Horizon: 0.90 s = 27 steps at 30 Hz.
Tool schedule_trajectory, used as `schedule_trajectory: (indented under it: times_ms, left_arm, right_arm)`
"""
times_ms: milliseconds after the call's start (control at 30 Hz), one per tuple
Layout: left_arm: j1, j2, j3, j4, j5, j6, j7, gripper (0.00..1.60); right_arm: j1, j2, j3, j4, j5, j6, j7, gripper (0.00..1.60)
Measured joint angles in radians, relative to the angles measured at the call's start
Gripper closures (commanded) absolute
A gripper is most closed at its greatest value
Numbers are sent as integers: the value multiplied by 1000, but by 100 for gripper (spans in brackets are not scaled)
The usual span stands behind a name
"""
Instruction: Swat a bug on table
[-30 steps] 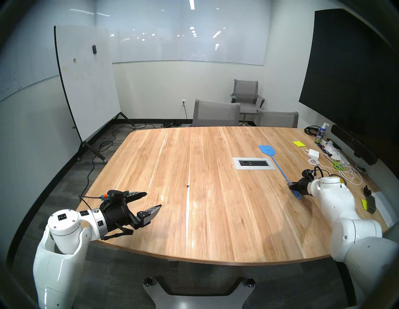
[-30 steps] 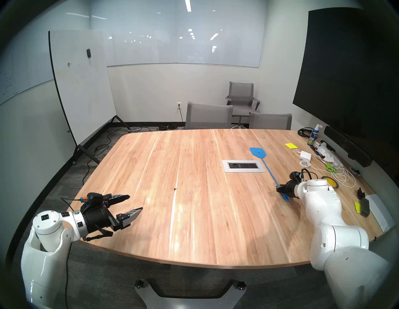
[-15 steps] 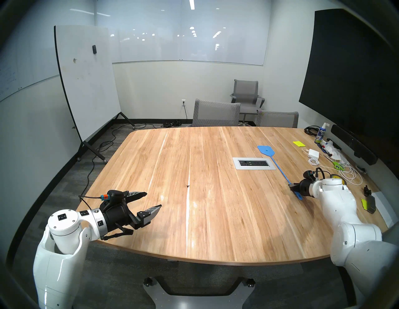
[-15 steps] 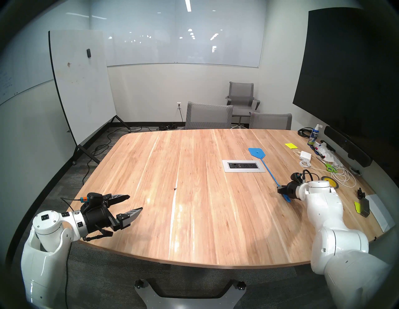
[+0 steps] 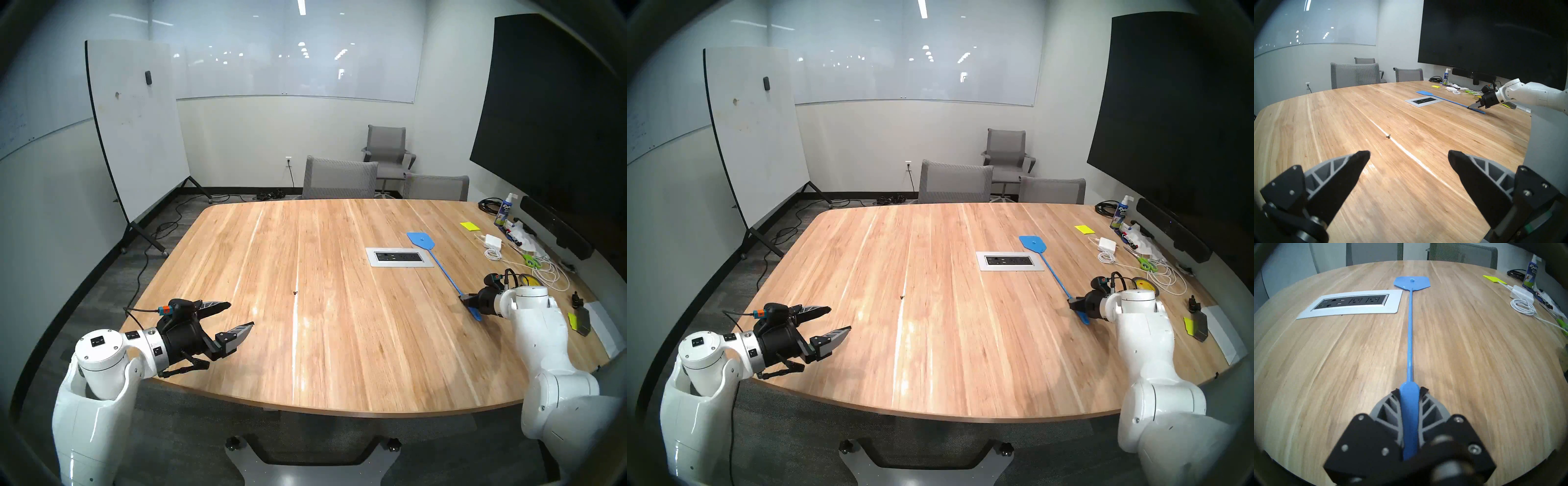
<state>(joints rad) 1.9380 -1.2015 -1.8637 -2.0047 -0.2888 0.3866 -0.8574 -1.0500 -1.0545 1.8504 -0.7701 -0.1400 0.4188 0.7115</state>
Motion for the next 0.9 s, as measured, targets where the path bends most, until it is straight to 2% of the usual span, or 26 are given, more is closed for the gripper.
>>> schedule_trajectory:
  times_ms: [500, 900]
  left_arm:
    - [-1, -1, 0, 0, 1, 0, -1, 0]
    - [-1, -2, -1, 0, 2, 0, -2, 0]
  right_arm:
    - [-169, 5, 73, -208, -5, 74, 49, 160]
    - [-310, -5, 158, -376, -36, 122, 90, 160]
